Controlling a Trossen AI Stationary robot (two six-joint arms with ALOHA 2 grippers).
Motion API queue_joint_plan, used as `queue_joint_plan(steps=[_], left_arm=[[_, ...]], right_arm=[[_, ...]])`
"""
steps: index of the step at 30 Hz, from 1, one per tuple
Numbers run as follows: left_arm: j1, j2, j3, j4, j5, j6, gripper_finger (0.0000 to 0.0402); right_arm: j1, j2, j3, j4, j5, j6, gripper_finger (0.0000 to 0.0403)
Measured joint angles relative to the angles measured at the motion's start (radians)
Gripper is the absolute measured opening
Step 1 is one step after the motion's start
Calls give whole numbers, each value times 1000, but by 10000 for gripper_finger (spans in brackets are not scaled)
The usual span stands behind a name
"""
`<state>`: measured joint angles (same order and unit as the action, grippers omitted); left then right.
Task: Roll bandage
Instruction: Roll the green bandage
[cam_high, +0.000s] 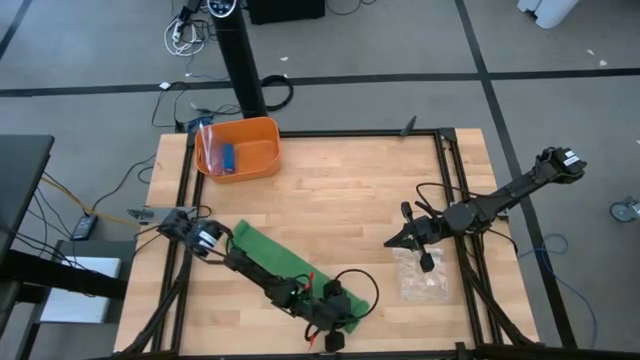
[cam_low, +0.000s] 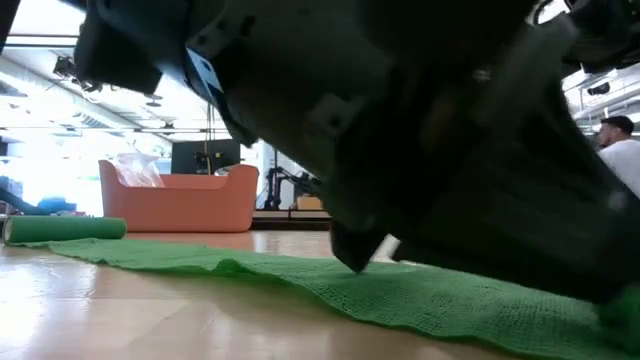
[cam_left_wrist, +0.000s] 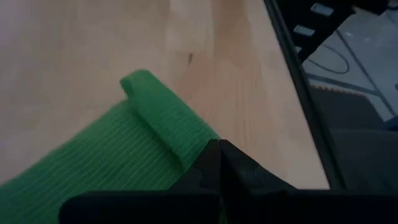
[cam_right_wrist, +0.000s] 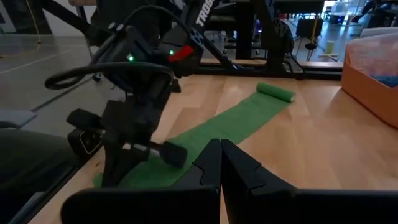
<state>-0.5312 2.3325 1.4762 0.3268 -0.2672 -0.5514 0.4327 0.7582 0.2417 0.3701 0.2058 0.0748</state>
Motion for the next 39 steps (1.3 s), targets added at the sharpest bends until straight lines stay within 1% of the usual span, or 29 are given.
queue_joint_plan(steps=[2, 4, 8, 10, 13, 15, 17, 19, 22, 24, 33, 36, 39], left_arm=[[0, 17, 34, 1, 6, 5, 6], [0, 30, 79, -15, 14, 43, 6], [0, 31, 189, -101, -4, 144, 6], [-1, 24, 252, -205, -28, 175, 6], [-2, 21, 328, -462, -84, 132, 6], [-3, 22, 337, -612, -136, 75, 6], [-3, 24, 328, -691, -162, 19, 6], [-2, 24, 309, -675, -139, -2, 6], [-6, 29, 292, -586, -73, 6, 6], [-11, 31, 292, -541, -57, 23, 6], [-12, 42, 292, -475, -60, 49, 6], [-10, 61, 292, -436, -60, 50, 6], [-7, 69, 291, -417, -55, 55, 6]], right_arm=[[1, 0, 0, 0, 0, 0, 1], [2, 0, 0, 0, 0, 0, 1], [11, 0, 0, 1, 0, -1, 1], [15, 0, 0, 1, 0, -1, 1], [21, 0, 0, 1, 0, -1, 1], [26, 0, 0, -1, 0, -2, 1], [31, 0, 0, -2, 1, -2, 1], [33, 0, 0, -2, 1, -2, 1], [37, 0, 0, -3, 1, -5, 1], [38, 0, 0, -4, 1, -5, 1], [47, 0, 0, -6, -2, 12, 1], [85, 8, 0, -7, -44, 32, 1], [145, 37, 1, -4, -49, 64, 1]])
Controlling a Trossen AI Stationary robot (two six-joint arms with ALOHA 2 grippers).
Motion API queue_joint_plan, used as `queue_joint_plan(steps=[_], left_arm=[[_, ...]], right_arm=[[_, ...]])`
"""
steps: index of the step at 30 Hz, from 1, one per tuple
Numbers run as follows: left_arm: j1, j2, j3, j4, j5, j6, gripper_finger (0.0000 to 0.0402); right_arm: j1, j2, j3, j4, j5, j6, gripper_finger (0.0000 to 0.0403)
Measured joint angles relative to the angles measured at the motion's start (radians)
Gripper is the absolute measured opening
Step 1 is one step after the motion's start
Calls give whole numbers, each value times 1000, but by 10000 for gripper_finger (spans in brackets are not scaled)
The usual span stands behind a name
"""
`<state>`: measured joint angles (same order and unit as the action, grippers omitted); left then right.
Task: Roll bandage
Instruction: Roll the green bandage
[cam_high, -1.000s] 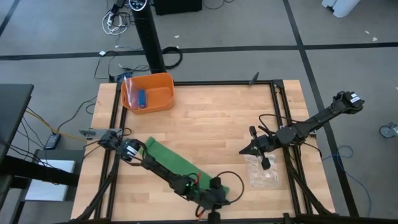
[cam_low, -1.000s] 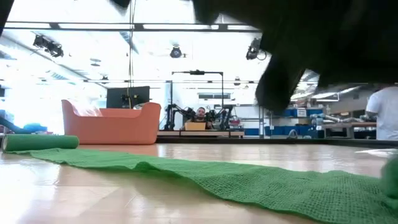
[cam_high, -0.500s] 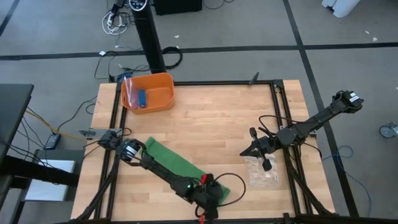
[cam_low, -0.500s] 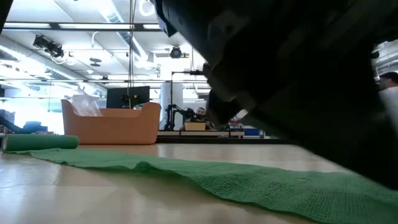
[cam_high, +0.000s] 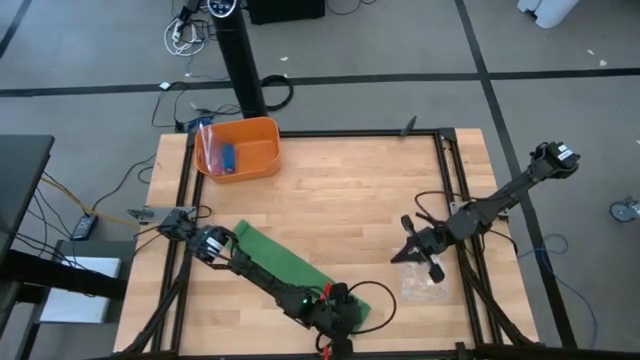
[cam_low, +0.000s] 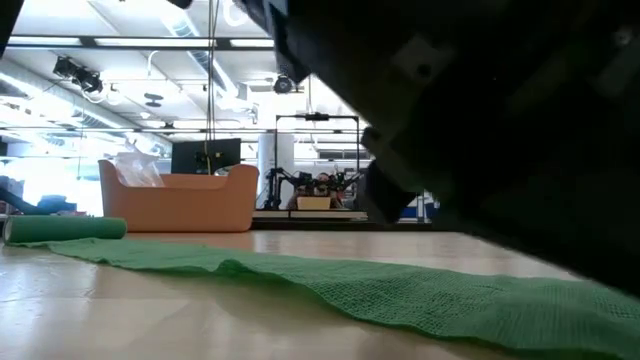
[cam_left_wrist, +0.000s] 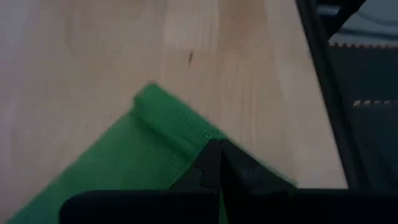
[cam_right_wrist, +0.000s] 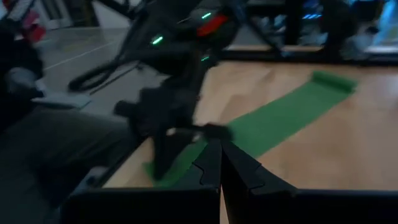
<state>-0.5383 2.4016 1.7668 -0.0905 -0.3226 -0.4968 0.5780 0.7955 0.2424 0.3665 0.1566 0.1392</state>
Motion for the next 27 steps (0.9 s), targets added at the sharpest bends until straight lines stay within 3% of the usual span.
queue_joint_plan(steps=[9, 16, 20, 27], left_arm=[[8, 3, 0, 73, 1, 41, 6], [8, -25, 1, -3, -28, 98, 5], [2, -94, 15, -116, -80, 88, 5], [-8, -81, 9, -213, -84, 35, 5]], right_arm=[[144, 201, 1, 112, 45, 244, 43], [195, 415, 93, 161, 94, 253, 78], [207, 482, 162, 152, 116, 210, 73], [207, 540, 204, 150, 131, 174, 39]])
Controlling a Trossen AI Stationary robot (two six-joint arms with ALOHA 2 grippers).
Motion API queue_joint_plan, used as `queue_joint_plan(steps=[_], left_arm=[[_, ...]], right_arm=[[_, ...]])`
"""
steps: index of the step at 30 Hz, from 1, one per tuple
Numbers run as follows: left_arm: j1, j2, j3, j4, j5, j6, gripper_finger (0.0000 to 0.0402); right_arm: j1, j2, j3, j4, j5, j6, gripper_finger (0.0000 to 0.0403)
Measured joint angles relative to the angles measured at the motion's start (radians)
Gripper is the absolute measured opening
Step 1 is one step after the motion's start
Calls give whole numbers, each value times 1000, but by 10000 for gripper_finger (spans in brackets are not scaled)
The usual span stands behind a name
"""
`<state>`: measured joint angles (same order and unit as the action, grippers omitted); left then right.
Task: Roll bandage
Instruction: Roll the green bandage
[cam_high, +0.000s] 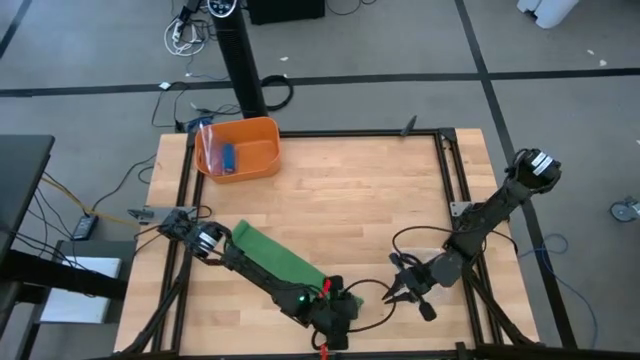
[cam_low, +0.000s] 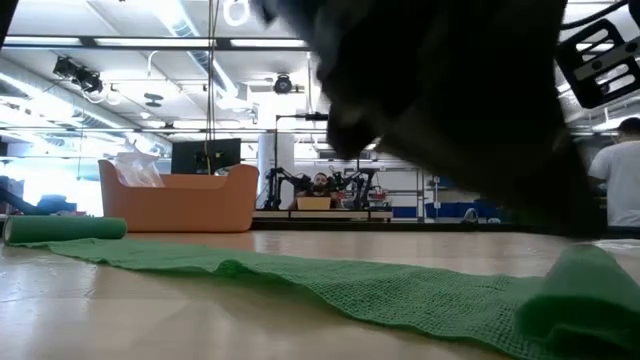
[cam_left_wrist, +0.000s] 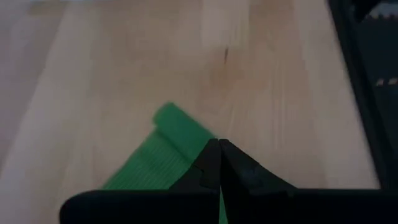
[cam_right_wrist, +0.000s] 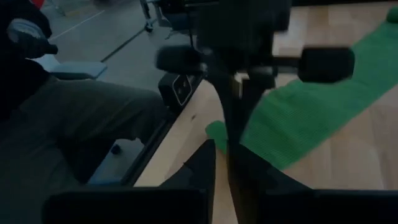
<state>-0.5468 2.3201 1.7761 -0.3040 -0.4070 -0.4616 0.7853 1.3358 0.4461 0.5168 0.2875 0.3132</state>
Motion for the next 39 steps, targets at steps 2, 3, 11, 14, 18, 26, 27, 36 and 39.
queue_joint_plan(steps=[2, 3, 11, 14, 18, 26, 27, 36, 39], left_arm=[[-3, -6, 3, -40, -18, -39, 5], [-3, -6, 3, -64, -19, -55, 5], [-5, 13, -34, 27, 41, -96, 5], [-5, 20, -50, 97, 58, -92, 5], [-5, 17, -46, 183, 60, -68, 5], [4, 82, -48, 295, 85, -67, 5], [4, 82, -48, 303, 84, -66, 5], [-6, 19, 63, 206, 37, 68, 5], [-34, -6, 90, 48, -62, 69, 5]], right_arm=[[0, 5, 0, -6, 19, 5, 30], [0, 6, 0, -6, 24, 5, 26], [0, 5, 0, -10, 27, 4, 19], [0, 5, 0, -10, 27, 5, 20], [1, 5, 0, -11, 27, 7, 20], [5, 23, 0, 20, -30, 40, 26], [5, 35, 0, 34, -33, 42, 29], [-42, 205, 95, 49, -56, 36, 67], [-63, 265, 154, -2, -56, 27, 75]])
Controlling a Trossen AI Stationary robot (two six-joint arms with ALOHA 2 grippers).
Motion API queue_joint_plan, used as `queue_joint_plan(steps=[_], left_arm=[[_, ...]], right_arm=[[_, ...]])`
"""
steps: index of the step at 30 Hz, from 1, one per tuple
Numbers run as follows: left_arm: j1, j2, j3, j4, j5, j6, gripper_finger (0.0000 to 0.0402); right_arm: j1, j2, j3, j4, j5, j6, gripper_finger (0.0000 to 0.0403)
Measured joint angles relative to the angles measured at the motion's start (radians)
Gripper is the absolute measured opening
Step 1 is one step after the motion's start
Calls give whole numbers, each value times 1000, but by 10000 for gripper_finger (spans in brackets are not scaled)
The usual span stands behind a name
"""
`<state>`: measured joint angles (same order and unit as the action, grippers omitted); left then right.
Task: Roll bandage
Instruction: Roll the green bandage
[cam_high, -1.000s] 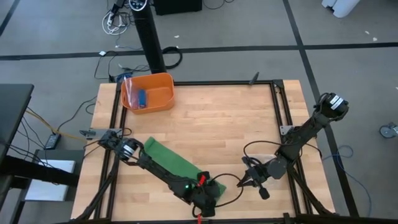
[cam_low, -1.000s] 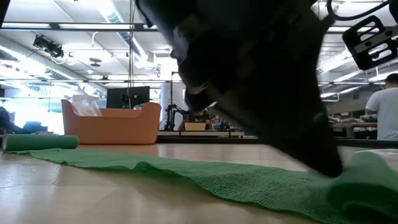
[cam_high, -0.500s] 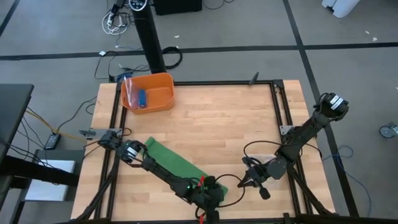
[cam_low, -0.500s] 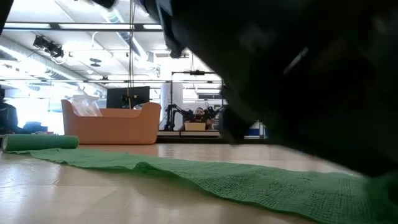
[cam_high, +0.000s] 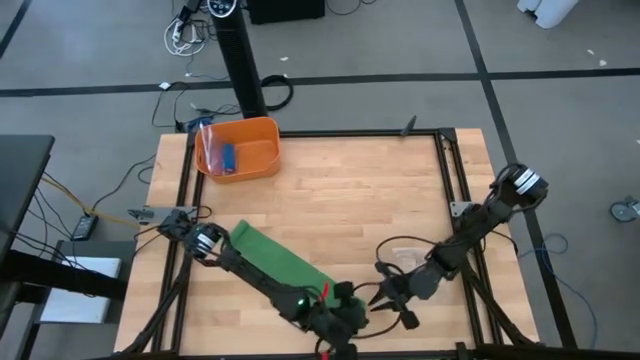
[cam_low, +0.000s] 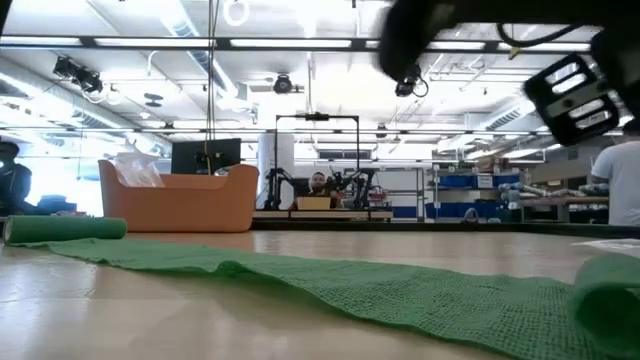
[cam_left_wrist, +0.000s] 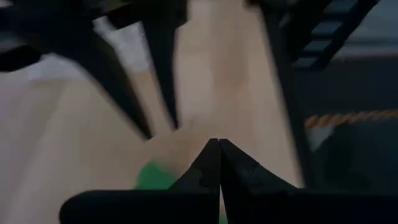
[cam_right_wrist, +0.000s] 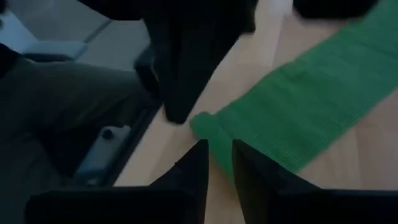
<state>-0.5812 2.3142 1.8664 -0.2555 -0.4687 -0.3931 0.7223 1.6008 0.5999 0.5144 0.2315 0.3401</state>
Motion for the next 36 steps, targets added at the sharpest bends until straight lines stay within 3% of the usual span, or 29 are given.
queue_joint_plan(steps=[3, 7, 11, 22, 36], left_arm=[[-36, -21, 0, -153, -111, -62, 5], [-65, -25, -29, -240, -140, -184, 3], [-67, -24, -126, -144, -140, -231, 2], [-40, -28, -318, 185, -69, -285, 1], [-17, -24, -334, 181, -84, -303, 0]], right_arm=[[-28, 49, 61, -81, 1, 0, 74], [-57, 115, 144, -201, 1, -4, 47], [-64, 169, 221, -298, 2, -30, 7], [-75, 245, 343, -422, -19, -112, 5], [-66, 249, 367, -521, -96, -126, 1]])
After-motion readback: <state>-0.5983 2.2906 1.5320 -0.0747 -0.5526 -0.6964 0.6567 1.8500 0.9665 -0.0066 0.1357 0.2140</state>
